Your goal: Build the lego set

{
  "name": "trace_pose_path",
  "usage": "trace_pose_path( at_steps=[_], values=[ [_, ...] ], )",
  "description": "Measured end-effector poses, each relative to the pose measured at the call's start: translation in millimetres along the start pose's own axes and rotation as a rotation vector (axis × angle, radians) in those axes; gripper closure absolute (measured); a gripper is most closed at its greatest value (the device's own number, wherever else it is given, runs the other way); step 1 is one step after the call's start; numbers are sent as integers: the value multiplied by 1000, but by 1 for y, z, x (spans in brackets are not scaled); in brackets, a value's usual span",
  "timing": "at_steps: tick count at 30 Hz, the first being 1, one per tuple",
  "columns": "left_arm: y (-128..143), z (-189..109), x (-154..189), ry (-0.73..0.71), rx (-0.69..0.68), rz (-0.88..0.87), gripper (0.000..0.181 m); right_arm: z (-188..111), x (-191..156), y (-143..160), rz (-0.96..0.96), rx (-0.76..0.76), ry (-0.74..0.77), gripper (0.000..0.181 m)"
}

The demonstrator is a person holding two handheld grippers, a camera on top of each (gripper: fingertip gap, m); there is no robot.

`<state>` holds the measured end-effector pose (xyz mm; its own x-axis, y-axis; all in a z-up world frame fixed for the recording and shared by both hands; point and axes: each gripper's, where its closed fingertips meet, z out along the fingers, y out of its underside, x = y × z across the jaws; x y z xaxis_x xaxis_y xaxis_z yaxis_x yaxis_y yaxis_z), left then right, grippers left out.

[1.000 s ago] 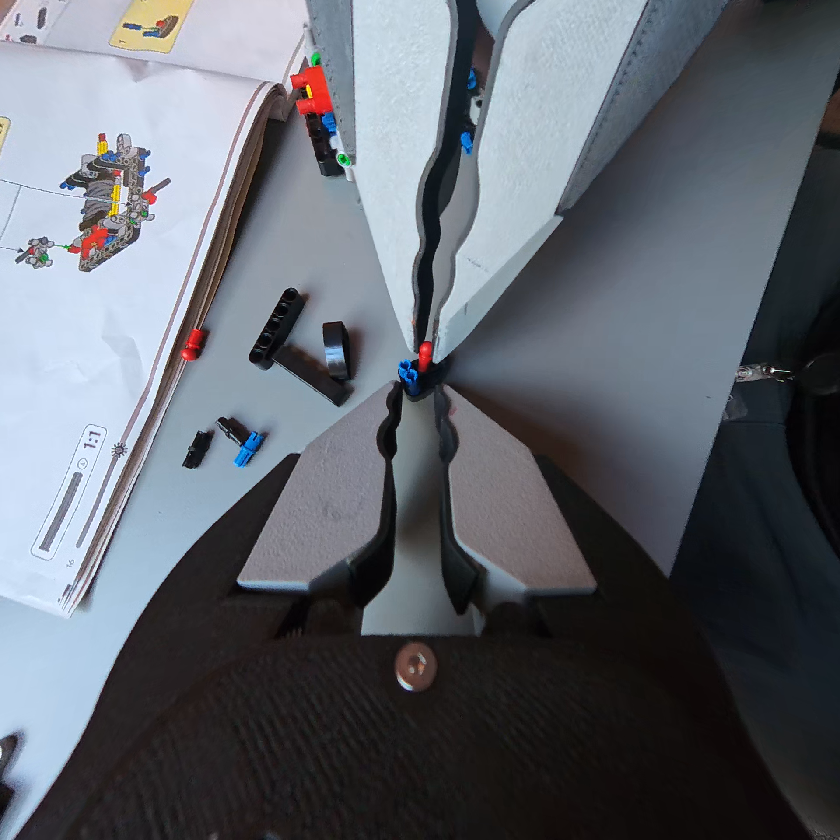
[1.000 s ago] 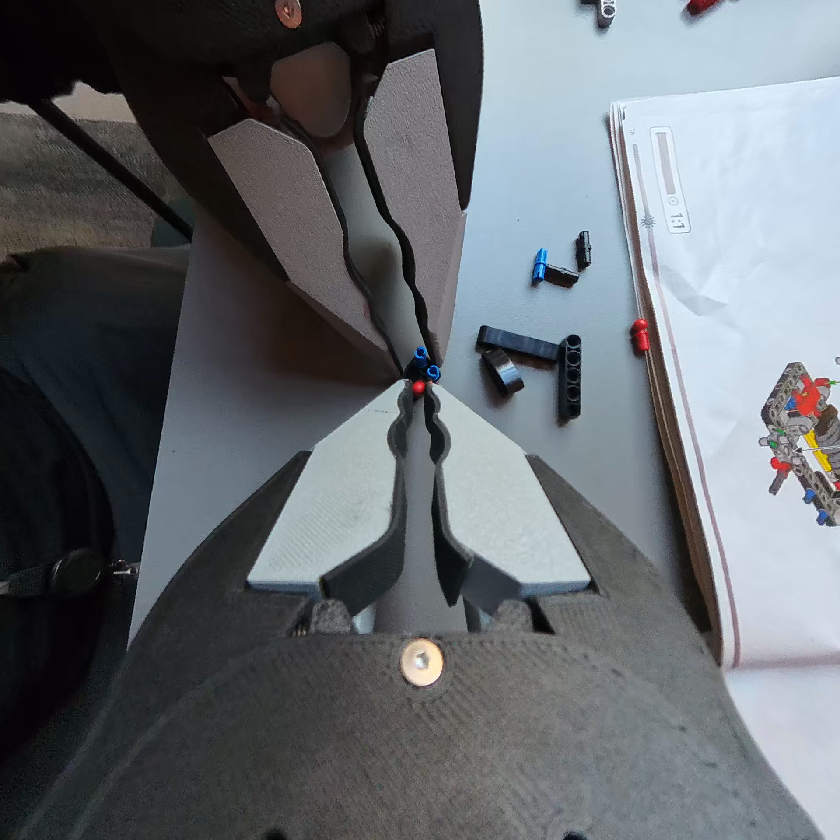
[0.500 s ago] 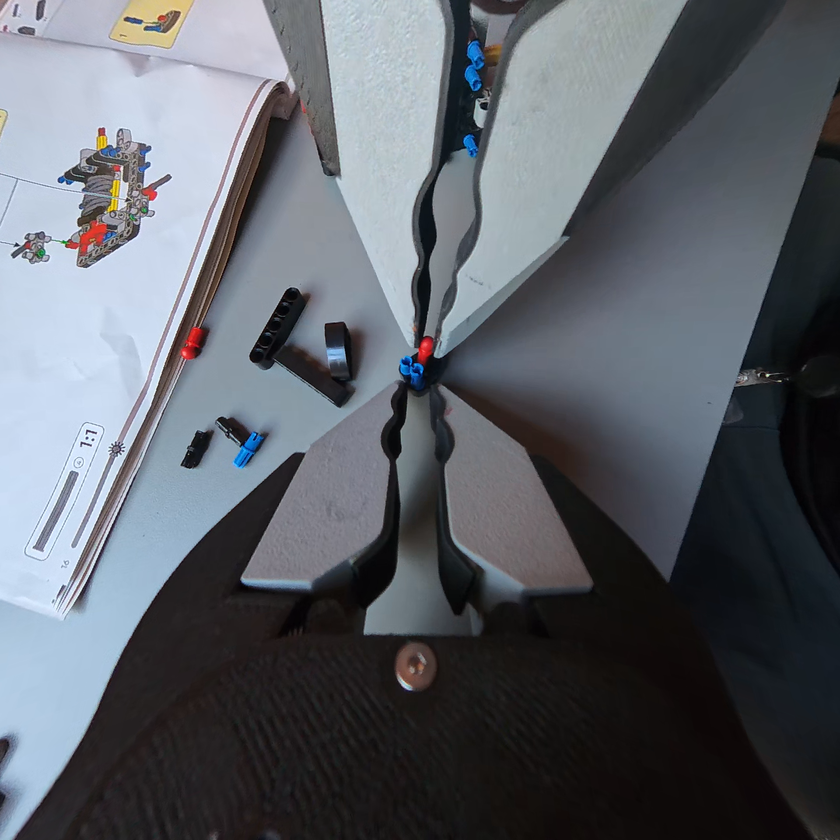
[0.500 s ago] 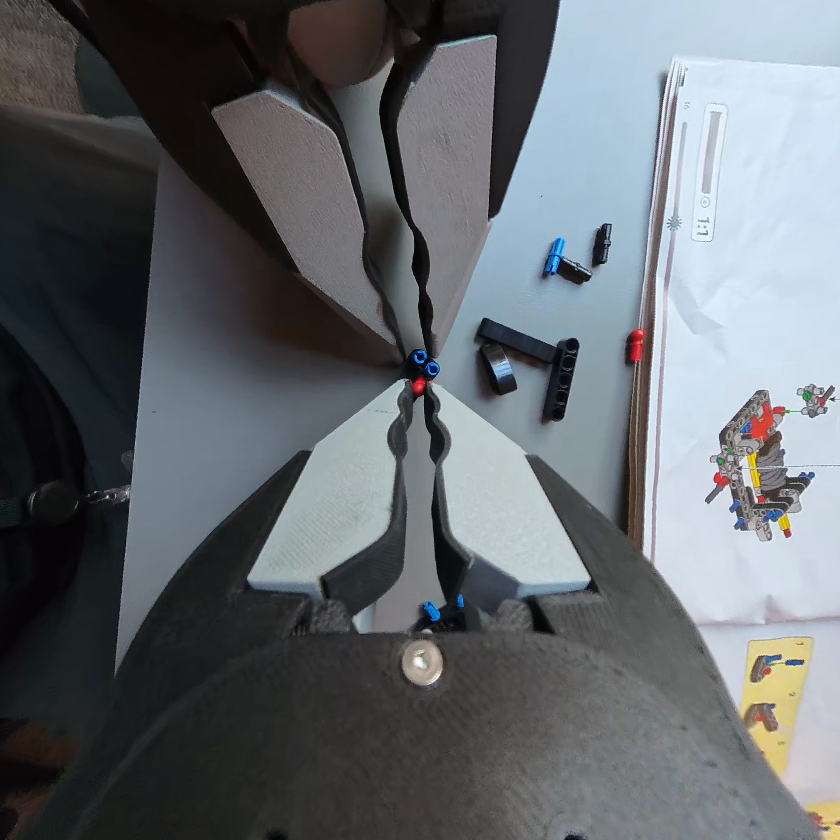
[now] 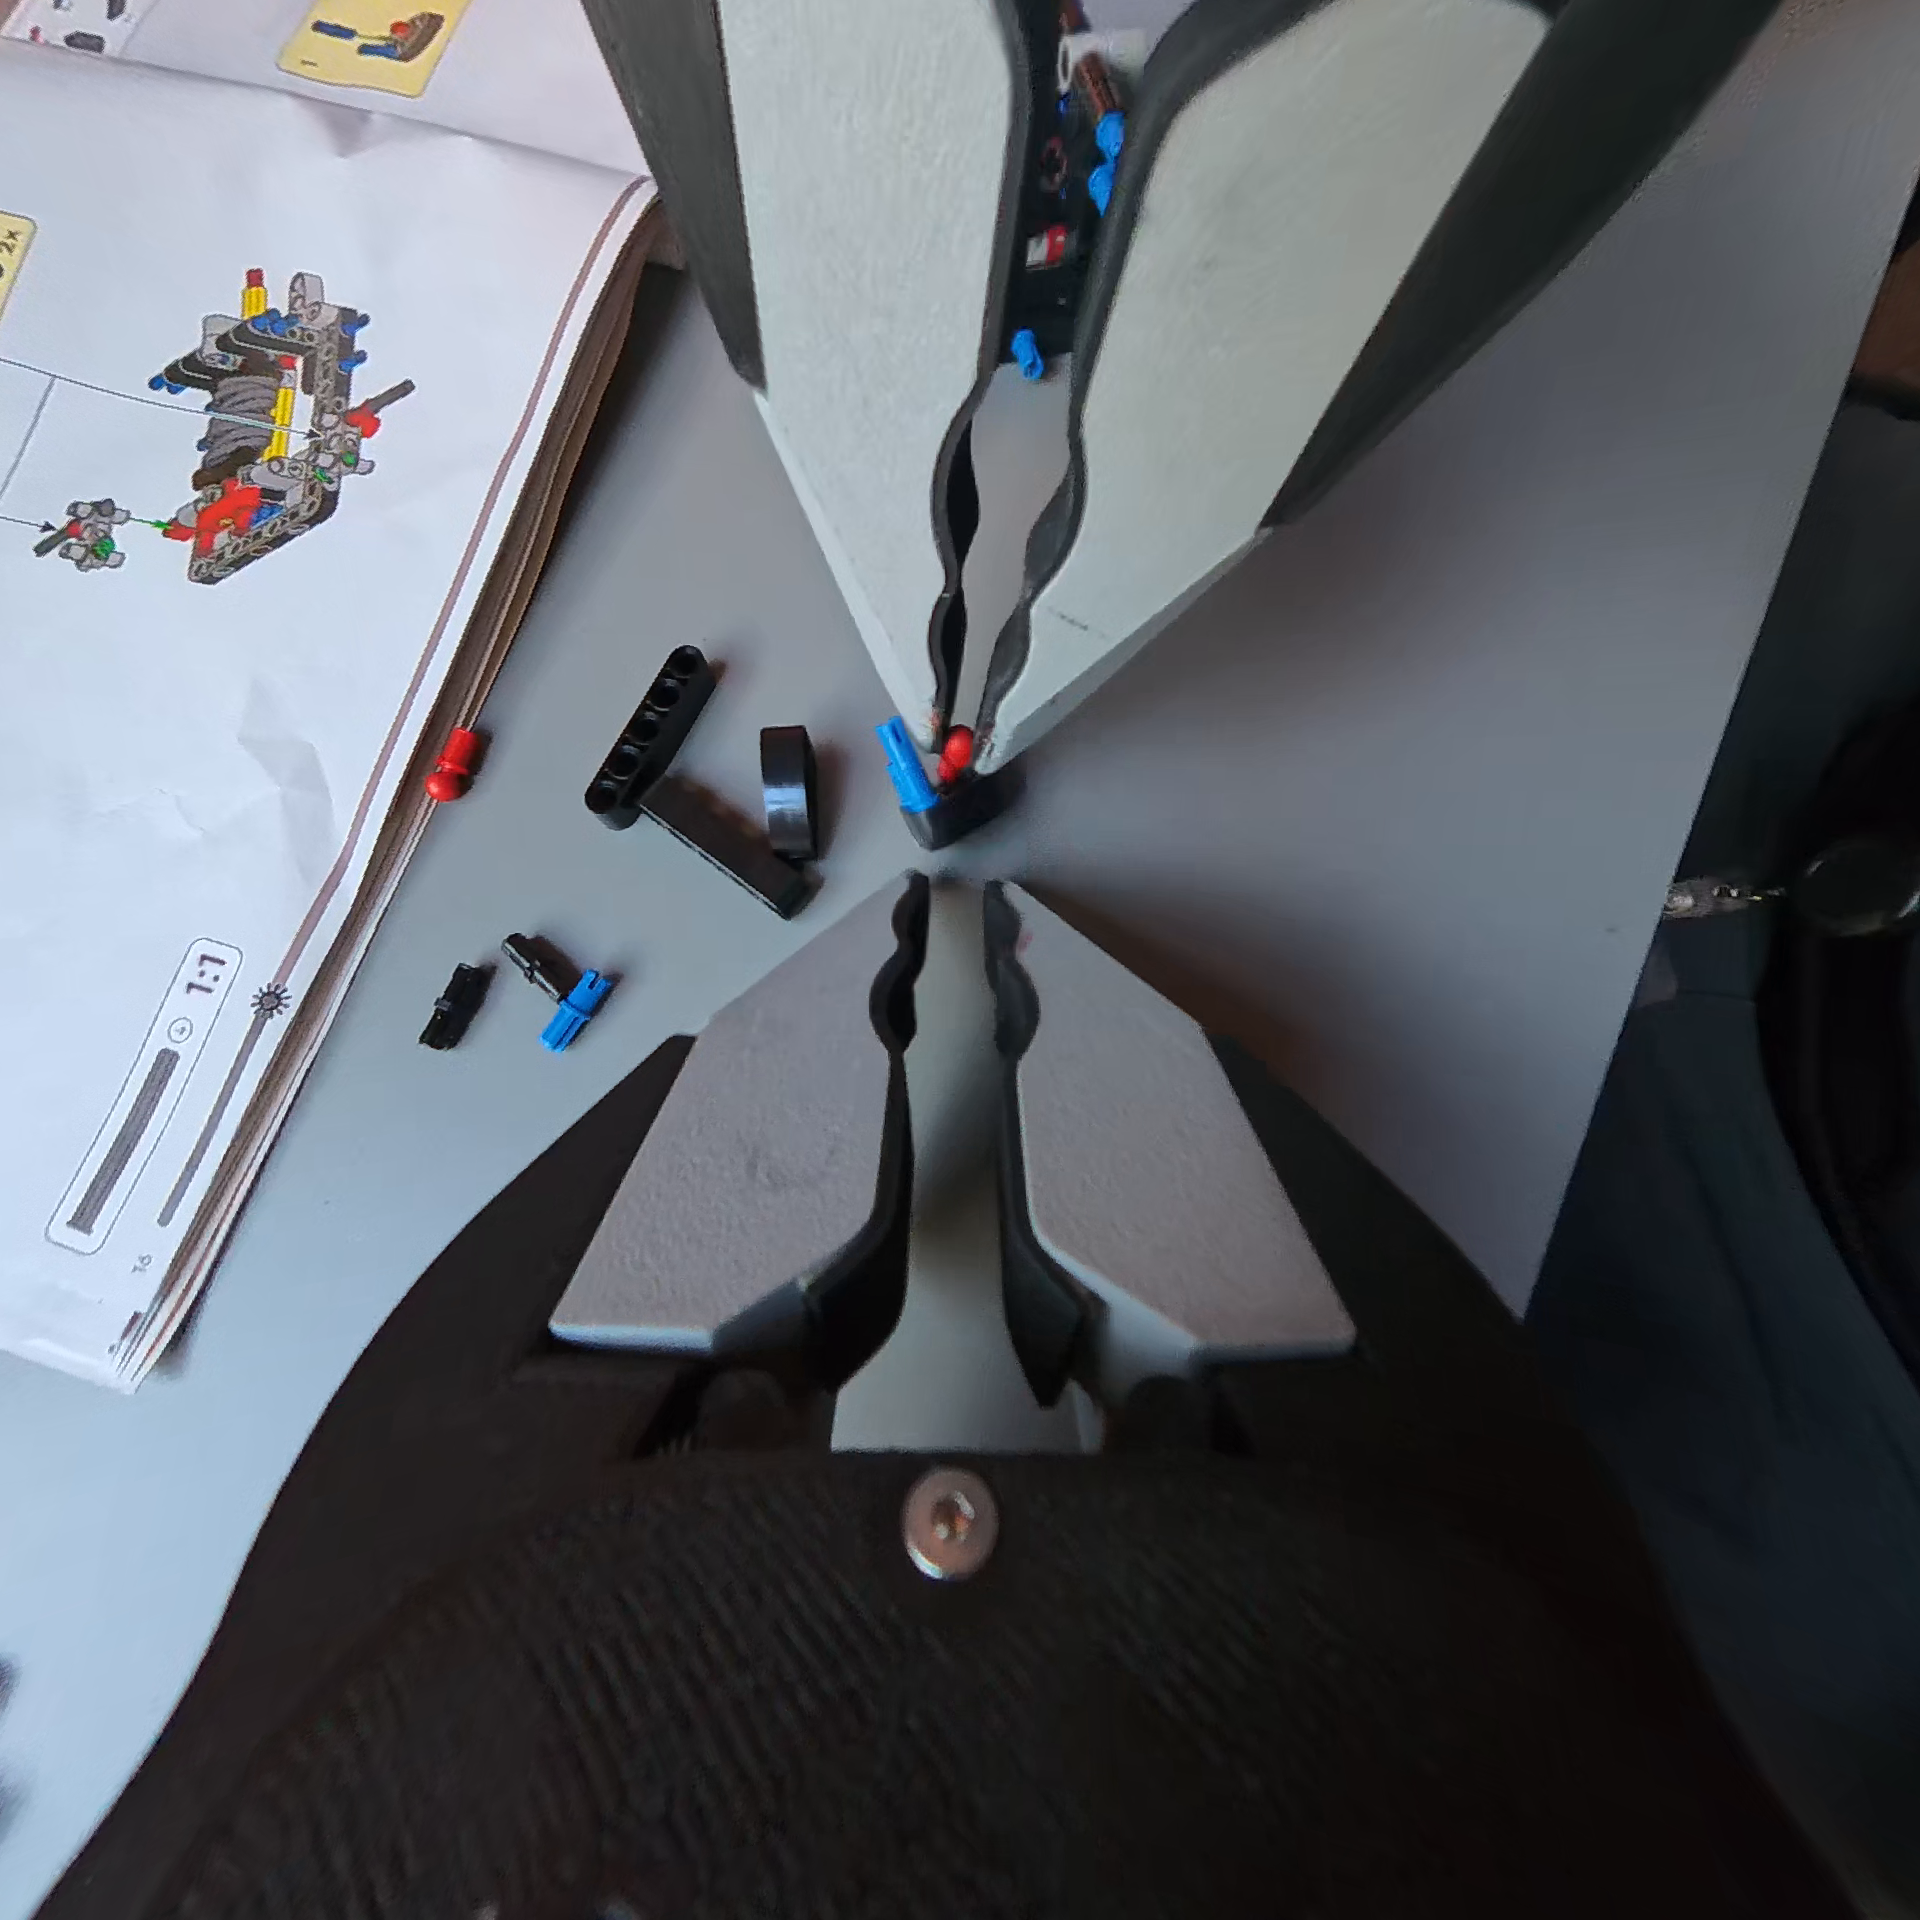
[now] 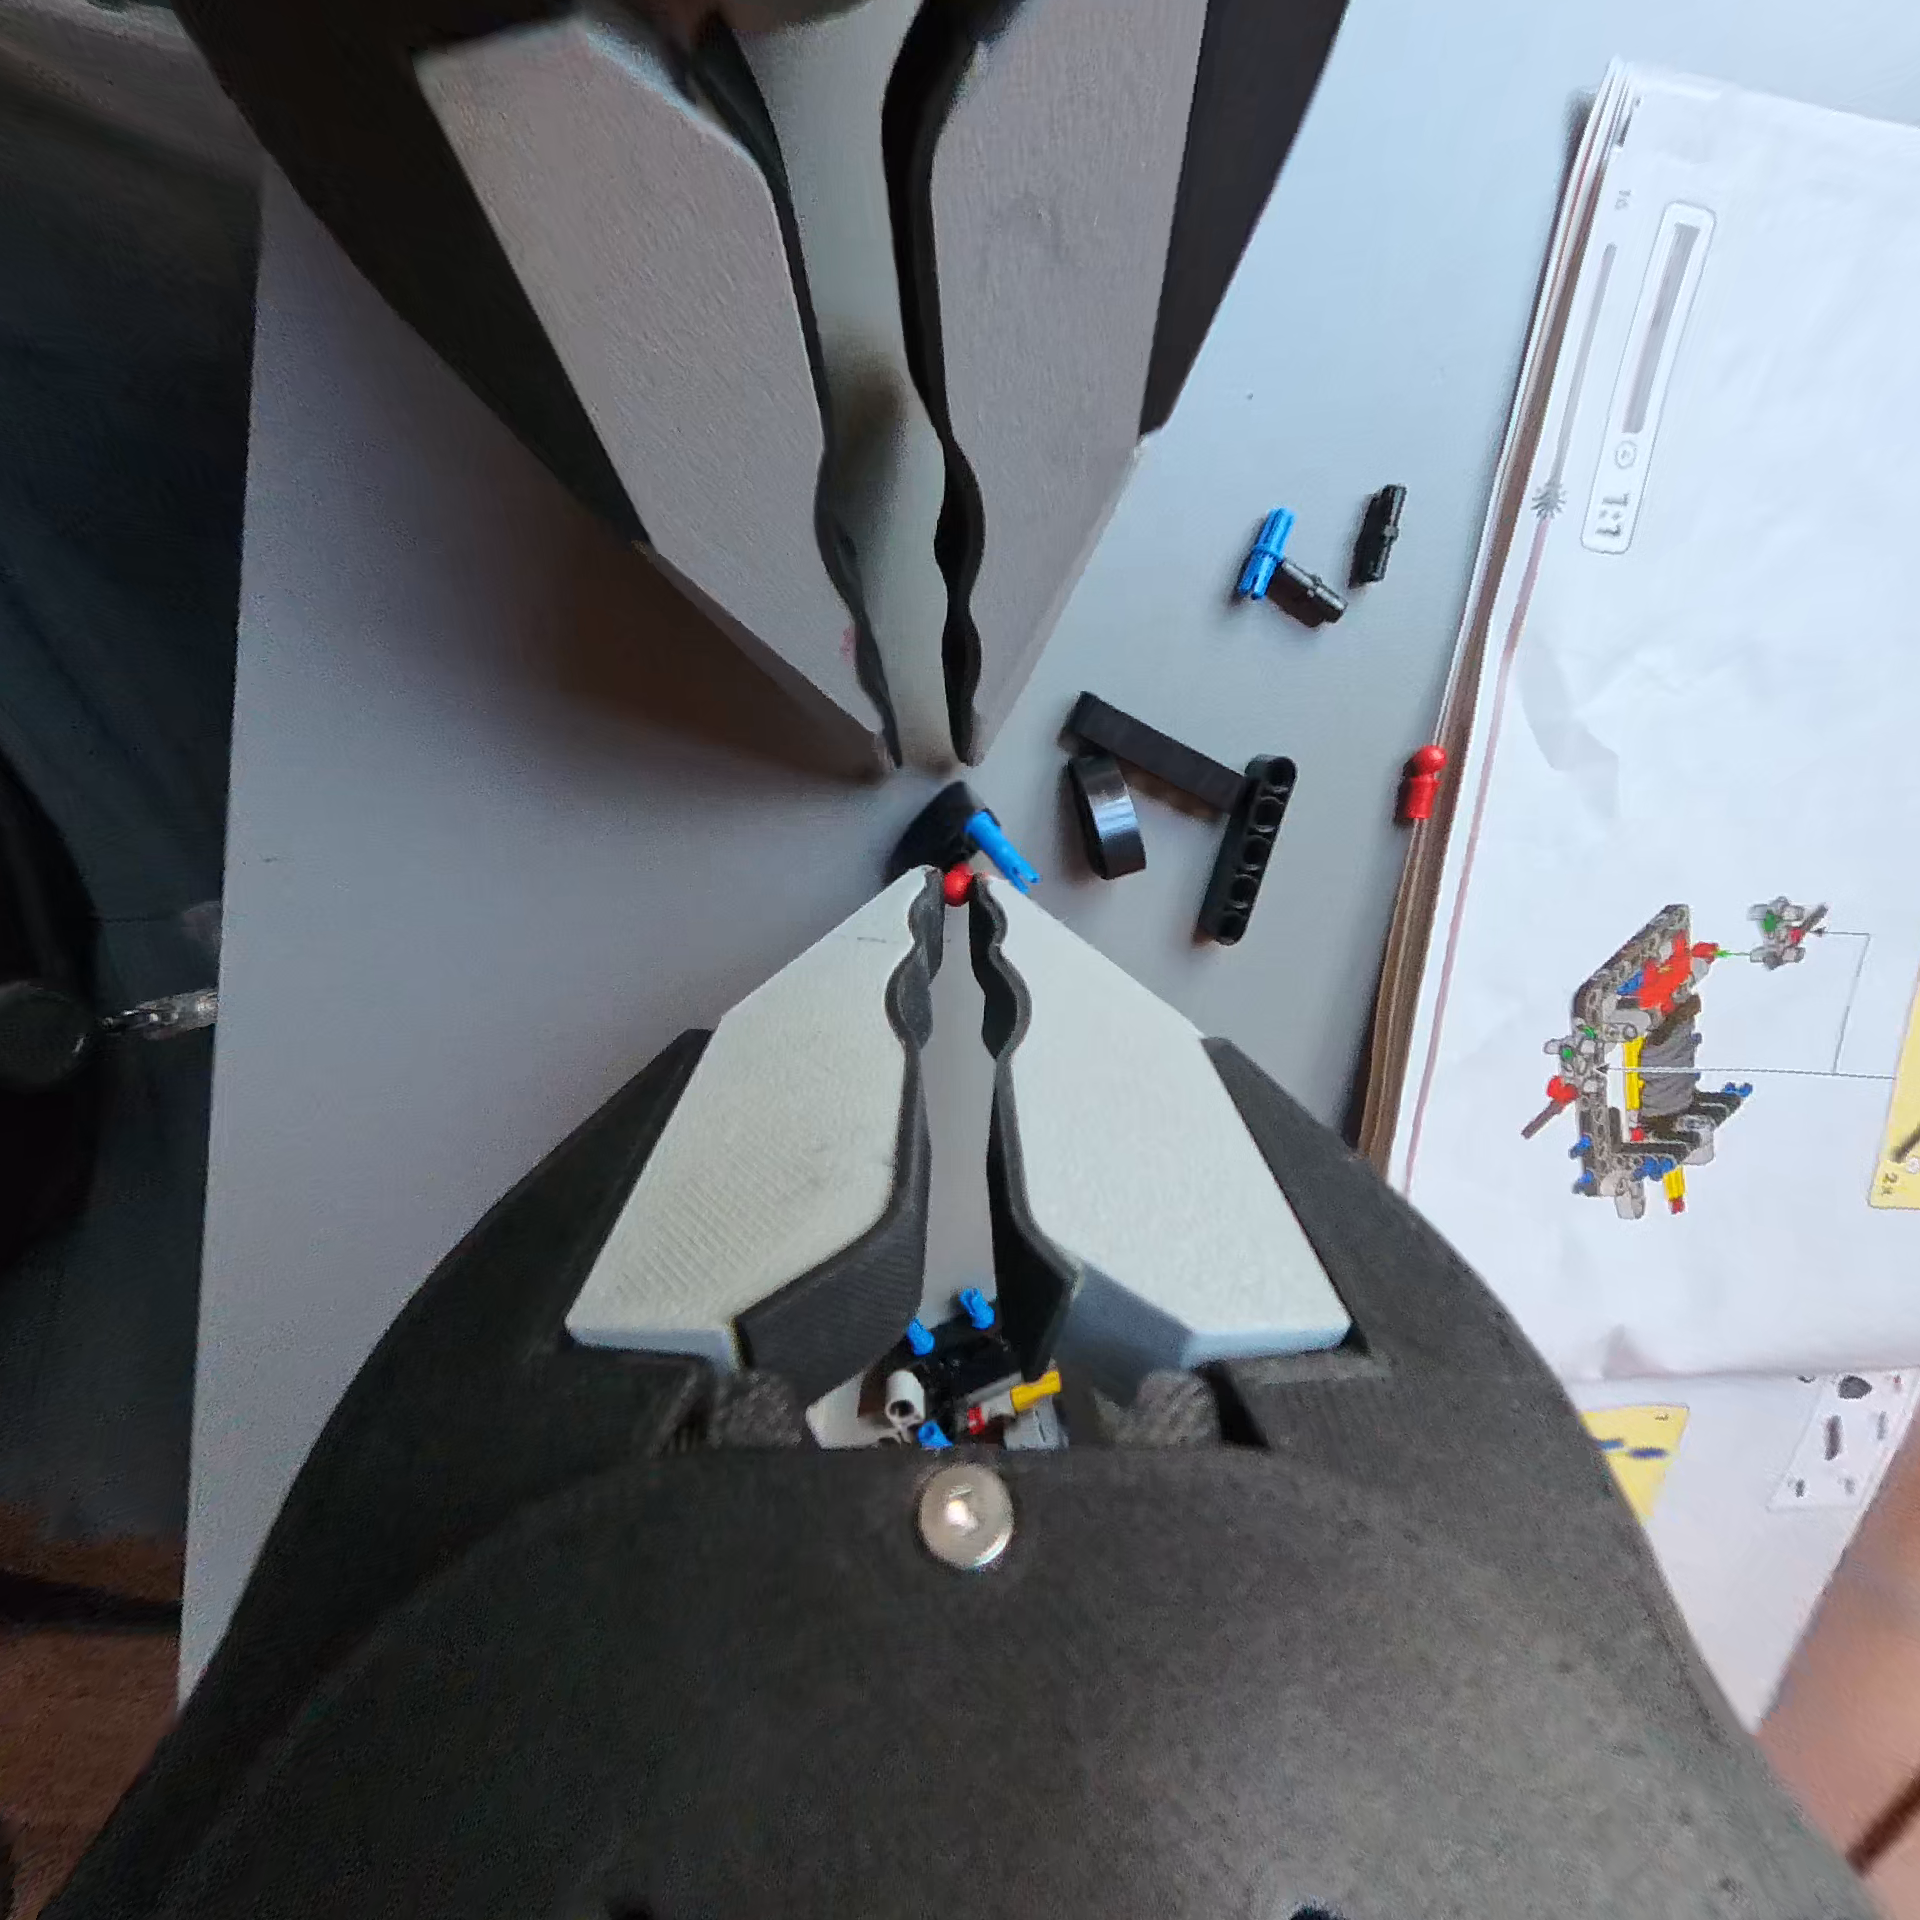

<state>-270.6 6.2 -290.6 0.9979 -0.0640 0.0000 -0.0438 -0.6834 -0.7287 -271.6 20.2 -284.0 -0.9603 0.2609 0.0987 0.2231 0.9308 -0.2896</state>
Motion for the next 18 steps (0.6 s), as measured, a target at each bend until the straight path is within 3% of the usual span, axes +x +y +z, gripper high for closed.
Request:
trace_pose_path(
  at_steps=[1,12,18],
  values=[
    [0,-1,0,-3,5,0,174,1,-2,0,13,13,-19,179],
    [-6,-5,-5,-40,43,10,167,-17,5,5,203,198,-18,179],
    [-15,0,-9,-128,9,-21,147,-8,5,10,350,320,-47,179]
  ],
)
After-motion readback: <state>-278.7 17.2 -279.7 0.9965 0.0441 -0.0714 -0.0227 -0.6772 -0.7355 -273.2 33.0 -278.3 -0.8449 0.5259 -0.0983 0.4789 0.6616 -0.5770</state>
